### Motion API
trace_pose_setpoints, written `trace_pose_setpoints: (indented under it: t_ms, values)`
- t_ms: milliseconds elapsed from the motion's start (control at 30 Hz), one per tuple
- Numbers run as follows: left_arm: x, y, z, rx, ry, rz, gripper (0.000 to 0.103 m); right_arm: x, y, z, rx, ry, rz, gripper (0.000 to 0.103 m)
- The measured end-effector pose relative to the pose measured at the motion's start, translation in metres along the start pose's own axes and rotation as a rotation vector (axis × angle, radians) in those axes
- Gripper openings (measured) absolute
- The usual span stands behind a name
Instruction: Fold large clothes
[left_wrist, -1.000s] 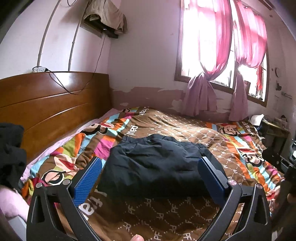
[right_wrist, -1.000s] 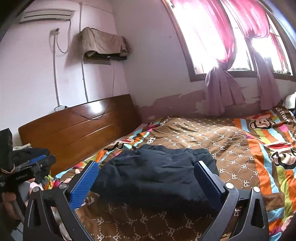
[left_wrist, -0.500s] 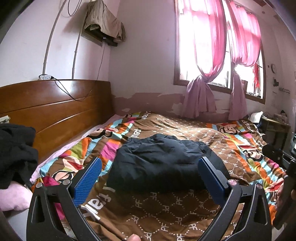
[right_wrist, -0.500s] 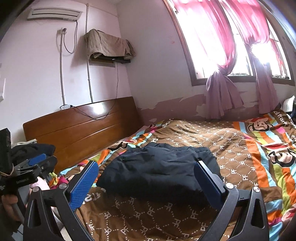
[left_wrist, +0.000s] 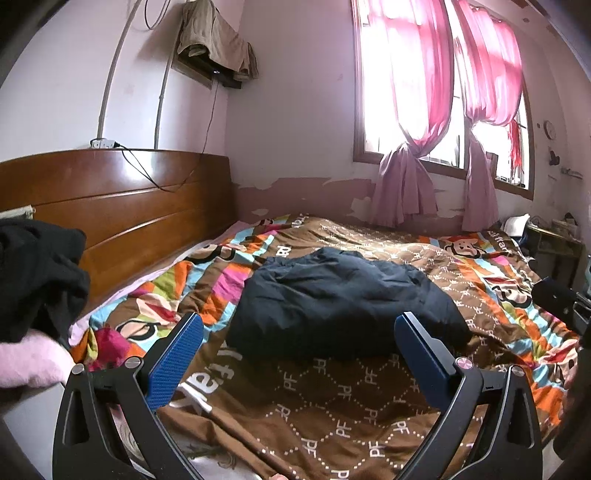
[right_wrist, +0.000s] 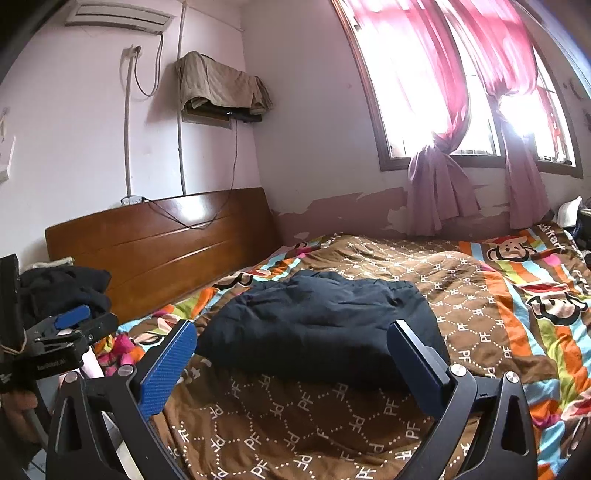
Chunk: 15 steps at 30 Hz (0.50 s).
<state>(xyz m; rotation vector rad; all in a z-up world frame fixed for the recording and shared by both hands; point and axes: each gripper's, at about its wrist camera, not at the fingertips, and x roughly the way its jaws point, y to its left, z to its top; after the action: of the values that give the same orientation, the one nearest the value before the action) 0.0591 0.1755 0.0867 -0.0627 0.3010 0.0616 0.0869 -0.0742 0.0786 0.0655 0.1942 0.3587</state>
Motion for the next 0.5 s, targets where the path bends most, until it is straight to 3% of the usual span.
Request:
trace_pose_setpoints:
  t_ms: [500]
  values:
    - [0.003,0.004,-0.043,0.021,0.024,0.030,0.101,0.009,0.015,-0.045,-0.036,0.054,-0.078,0.103]
